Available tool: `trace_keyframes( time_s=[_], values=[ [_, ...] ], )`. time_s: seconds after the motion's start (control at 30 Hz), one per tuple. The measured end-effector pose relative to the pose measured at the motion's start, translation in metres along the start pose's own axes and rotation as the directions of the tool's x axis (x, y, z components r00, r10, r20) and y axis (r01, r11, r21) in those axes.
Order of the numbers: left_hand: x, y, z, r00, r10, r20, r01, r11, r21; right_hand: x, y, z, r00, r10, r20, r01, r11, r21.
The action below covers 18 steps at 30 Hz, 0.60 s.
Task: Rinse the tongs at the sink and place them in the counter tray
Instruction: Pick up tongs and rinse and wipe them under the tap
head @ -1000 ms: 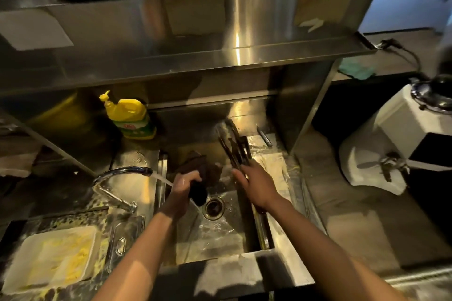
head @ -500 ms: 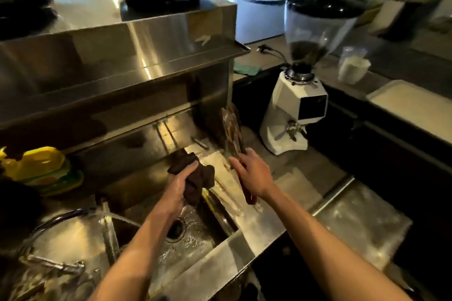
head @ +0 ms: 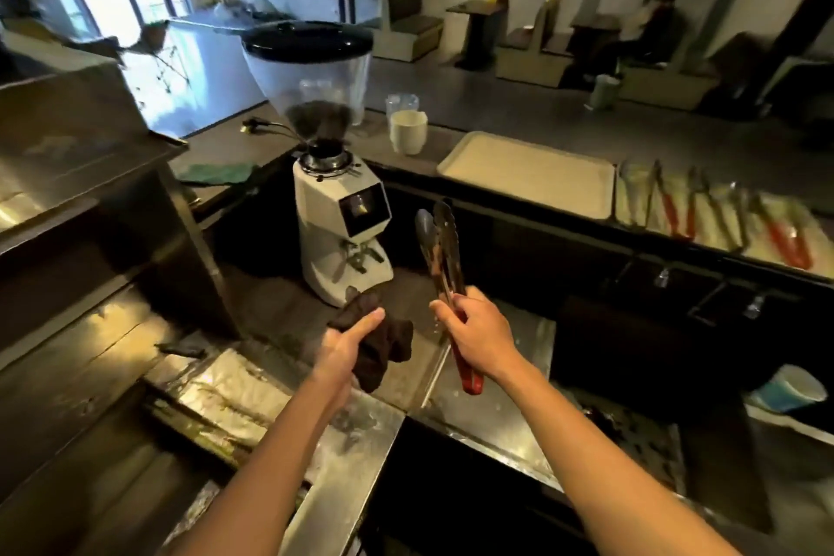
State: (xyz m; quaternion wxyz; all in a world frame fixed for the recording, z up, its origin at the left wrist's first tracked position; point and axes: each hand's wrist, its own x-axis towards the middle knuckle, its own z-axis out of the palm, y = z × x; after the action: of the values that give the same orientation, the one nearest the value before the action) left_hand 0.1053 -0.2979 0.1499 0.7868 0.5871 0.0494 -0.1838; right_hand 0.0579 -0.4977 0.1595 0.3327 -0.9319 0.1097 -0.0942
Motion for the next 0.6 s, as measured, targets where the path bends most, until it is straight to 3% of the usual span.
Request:
trace_keyframes(
  time_s=[0.27, 0.6],
  values=[
    [0.044, -0.025, 0.131, 0.982, -0.091, 0.166, 0.067, 0.987, 0.146, 0.020, 0.103, -0.072, 0.957, 0.189, -0.221, -0.184, 0.982, 0.045],
    [0.102, -0.034, 0.251, 0.952, -0.113, 0.284, 0.058, 0.980, 0.193, 0.081, 0.171, -0.158, 0.903, 0.221, -0.368, -0.191, 0.975, 0.117]
  ],
)
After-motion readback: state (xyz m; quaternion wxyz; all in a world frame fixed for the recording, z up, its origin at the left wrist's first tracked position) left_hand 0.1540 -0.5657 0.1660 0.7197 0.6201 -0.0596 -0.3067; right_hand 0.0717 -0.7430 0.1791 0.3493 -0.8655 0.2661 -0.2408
